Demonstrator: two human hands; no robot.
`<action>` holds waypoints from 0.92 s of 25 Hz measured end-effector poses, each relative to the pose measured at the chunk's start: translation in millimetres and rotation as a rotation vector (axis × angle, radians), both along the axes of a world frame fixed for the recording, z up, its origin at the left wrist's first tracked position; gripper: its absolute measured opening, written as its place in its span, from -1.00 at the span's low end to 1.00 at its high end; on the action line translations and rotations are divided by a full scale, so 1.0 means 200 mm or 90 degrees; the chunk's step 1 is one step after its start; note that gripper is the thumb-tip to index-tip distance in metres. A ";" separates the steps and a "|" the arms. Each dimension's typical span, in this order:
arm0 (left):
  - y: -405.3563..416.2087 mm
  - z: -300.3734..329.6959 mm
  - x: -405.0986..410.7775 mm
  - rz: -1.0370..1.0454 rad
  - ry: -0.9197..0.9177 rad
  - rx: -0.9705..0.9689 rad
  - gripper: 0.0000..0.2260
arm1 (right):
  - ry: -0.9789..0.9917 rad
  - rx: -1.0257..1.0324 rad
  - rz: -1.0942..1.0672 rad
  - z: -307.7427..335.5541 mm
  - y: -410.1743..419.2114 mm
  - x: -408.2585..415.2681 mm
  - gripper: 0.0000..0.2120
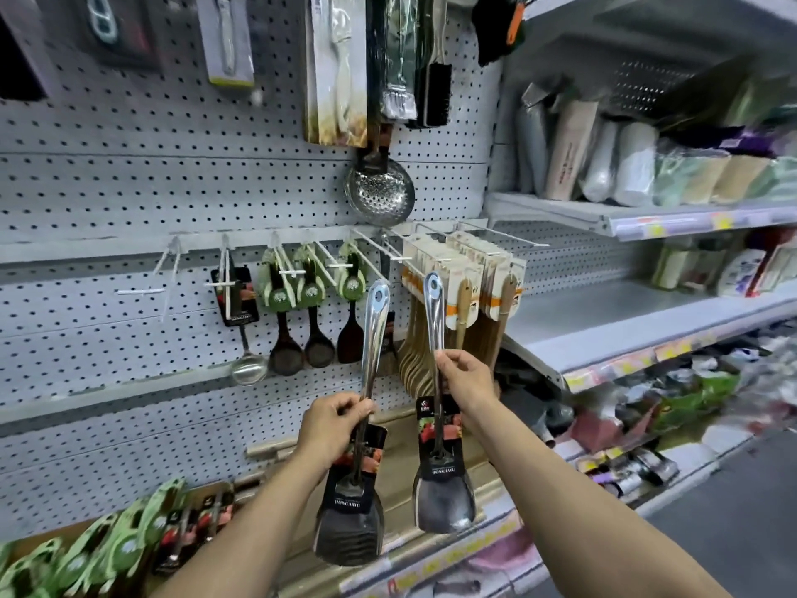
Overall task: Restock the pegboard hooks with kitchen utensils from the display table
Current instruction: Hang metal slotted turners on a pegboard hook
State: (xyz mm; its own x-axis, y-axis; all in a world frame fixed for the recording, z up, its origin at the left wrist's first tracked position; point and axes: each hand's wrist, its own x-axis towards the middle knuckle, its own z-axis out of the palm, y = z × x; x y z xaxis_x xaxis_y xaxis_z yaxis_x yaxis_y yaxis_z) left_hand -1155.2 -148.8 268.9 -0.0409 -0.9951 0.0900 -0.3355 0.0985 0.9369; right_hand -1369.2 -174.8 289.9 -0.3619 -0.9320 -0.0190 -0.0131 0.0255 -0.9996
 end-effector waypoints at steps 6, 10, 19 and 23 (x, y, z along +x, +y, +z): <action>-0.01 -0.08 -0.25 0.100 0.018 0.028 -0.81 | 0.048 -0.005 0.118 -0.02 -0.18 -0.22 -0.86; 0.02 -0.07 -0.37 0.169 0.043 0.029 -0.87 | 0.063 -0.013 0.178 -0.04 -0.31 -0.28 -0.88; -0.16 -0.17 -0.33 0.195 0.009 0.048 -0.82 | 0.085 0.020 0.182 -0.08 -0.63 -0.17 -0.81; -0.30 -0.23 -0.27 0.180 0.014 0.040 -0.83 | 0.053 0.040 0.163 -0.09 -0.80 -0.09 -0.75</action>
State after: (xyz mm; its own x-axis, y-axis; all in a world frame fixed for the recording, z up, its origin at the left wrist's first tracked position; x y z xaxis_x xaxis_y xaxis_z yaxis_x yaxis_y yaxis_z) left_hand -1209.4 -209.1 223.3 0.2397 -0.9705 0.0252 -0.3212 -0.0547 0.9454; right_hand -1386.8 -335.0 272.7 -0.1175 -0.9913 -0.0596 -0.1090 0.0725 -0.9914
